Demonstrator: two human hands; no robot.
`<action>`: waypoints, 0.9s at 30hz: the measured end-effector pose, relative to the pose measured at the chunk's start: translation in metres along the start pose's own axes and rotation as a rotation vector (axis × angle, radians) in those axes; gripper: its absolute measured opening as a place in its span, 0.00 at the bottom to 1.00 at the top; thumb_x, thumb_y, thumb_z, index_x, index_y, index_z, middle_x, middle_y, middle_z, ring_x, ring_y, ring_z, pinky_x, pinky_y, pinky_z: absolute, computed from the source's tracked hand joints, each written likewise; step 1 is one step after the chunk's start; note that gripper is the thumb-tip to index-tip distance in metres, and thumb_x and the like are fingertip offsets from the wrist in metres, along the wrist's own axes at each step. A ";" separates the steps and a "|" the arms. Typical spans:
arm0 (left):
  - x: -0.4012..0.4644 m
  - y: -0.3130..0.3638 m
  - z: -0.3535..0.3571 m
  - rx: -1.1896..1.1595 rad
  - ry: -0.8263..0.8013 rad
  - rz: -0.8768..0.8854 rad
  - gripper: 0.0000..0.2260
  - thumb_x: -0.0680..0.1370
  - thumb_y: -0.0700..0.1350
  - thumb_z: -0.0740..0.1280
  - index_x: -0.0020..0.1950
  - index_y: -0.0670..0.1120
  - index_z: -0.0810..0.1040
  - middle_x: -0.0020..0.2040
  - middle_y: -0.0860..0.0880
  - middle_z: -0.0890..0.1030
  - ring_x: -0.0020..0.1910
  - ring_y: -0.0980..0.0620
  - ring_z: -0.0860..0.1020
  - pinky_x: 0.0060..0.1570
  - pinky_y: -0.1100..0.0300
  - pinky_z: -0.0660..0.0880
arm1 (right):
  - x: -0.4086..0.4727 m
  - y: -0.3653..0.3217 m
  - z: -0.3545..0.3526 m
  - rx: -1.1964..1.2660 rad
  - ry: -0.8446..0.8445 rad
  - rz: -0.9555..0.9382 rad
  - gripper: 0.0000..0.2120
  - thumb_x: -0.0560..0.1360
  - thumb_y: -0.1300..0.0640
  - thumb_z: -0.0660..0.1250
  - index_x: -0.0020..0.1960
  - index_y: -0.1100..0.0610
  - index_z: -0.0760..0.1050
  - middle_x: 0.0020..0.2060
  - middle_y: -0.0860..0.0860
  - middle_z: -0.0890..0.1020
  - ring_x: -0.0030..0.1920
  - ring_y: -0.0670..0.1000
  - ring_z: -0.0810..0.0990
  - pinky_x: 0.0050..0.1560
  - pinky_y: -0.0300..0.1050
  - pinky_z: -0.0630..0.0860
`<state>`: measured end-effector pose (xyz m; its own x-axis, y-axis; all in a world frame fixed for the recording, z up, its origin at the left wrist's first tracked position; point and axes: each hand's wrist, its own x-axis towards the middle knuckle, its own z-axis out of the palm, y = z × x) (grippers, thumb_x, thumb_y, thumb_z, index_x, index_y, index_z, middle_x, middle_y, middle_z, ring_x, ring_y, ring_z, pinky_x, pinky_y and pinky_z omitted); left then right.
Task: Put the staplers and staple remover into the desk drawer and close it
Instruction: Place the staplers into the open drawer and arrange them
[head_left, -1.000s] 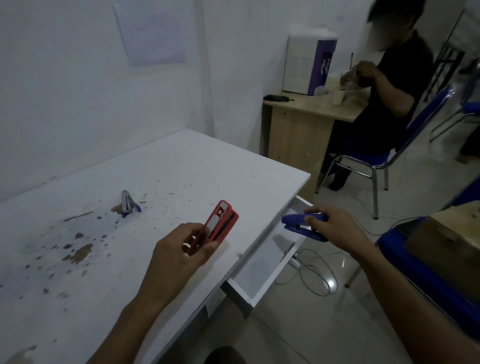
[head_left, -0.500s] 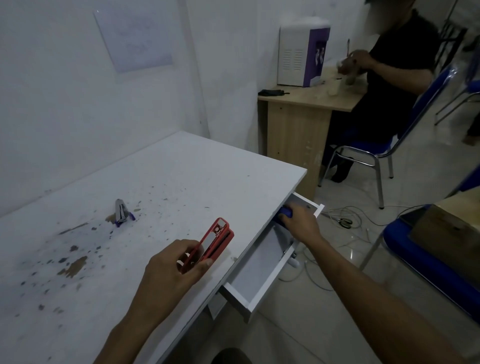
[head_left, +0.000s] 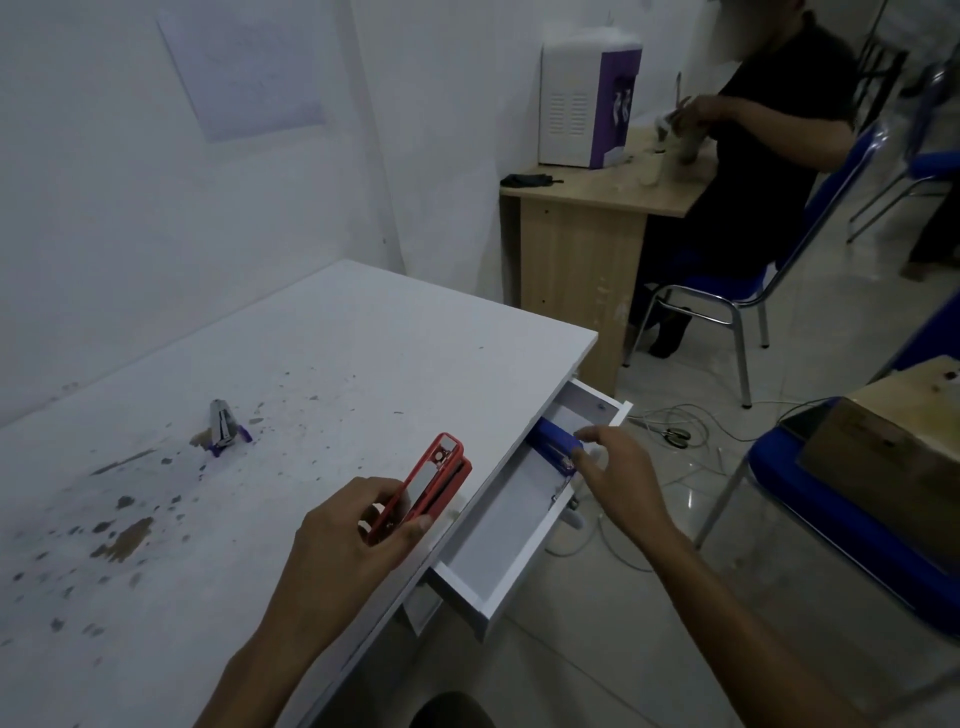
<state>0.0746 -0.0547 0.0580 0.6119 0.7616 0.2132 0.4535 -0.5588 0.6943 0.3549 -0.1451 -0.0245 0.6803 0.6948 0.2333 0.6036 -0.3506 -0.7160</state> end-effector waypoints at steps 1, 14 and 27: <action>0.000 0.002 0.002 -0.001 -0.003 0.003 0.16 0.65 0.58 0.68 0.49 0.53 0.74 0.45 0.55 0.79 0.40 0.54 0.79 0.44 0.63 0.75 | -0.011 0.002 -0.002 0.040 0.027 -0.015 0.09 0.76 0.57 0.66 0.55 0.54 0.76 0.51 0.49 0.80 0.52 0.47 0.76 0.53 0.42 0.72; -0.004 0.016 0.028 0.060 -0.090 0.013 0.20 0.64 0.63 0.65 0.50 0.52 0.74 0.46 0.54 0.79 0.40 0.55 0.79 0.44 0.64 0.77 | -0.090 0.010 0.022 0.071 -0.054 -0.193 0.09 0.76 0.52 0.65 0.56 0.48 0.75 0.50 0.39 0.75 0.49 0.36 0.74 0.46 0.32 0.72; 0.012 0.033 0.071 0.385 -0.159 0.009 0.24 0.71 0.62 0.64 0.62 0.51 0.69 0.58 0.50 0.77 0.50 0.51 0.78 0.51 0.61 0.74 | -0.064 0.009 0.015 -0.501 -0.152 -0.576 0.22 0.63 0.52 0.78 0.55 0.47 0.78 0.55 0.49 0.83 0.55 0.53 0.81 0.49 0.51 0.81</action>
<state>0.1429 -0.0872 0.0345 0.6959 0.7127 0.0884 0.6383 -0.6703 0.3784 0.3103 -0.1835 -0.0554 0.1599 0.9192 0.3600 0.9851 -0.1251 -0.1180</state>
